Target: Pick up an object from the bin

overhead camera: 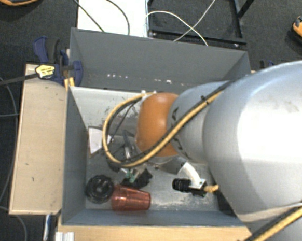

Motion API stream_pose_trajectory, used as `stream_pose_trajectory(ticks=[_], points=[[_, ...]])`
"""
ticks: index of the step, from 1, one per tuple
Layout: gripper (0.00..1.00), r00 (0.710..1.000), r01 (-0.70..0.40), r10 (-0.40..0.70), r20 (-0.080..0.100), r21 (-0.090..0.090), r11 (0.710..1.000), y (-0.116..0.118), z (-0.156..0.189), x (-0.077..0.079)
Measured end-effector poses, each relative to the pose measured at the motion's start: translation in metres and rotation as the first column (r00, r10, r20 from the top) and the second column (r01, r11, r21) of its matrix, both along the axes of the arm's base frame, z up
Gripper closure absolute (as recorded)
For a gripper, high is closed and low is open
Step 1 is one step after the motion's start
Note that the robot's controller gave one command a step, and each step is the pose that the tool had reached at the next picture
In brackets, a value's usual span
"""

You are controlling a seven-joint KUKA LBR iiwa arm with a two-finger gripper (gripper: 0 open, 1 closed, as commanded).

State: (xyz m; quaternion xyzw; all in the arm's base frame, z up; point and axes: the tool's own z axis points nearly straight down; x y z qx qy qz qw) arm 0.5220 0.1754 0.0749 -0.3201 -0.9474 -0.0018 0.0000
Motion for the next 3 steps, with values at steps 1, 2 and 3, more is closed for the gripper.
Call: stream_pose_trajectory(ticks=[1, 2, 3], points=[[1.0, 1.0, -0.002, 0.002, -0.004, -0.001, 1.0, -0.001, 0.025, -0.001], [1.0, 1.0, -0.003, 0.003, 0.001, 0.0, 1.0, 0.0, 0.039, 0.001], [1.0, 1.0, -0.004, 0.004, 0.001, 0.001, 1.0, 0.0, 0.05, 0.001]])
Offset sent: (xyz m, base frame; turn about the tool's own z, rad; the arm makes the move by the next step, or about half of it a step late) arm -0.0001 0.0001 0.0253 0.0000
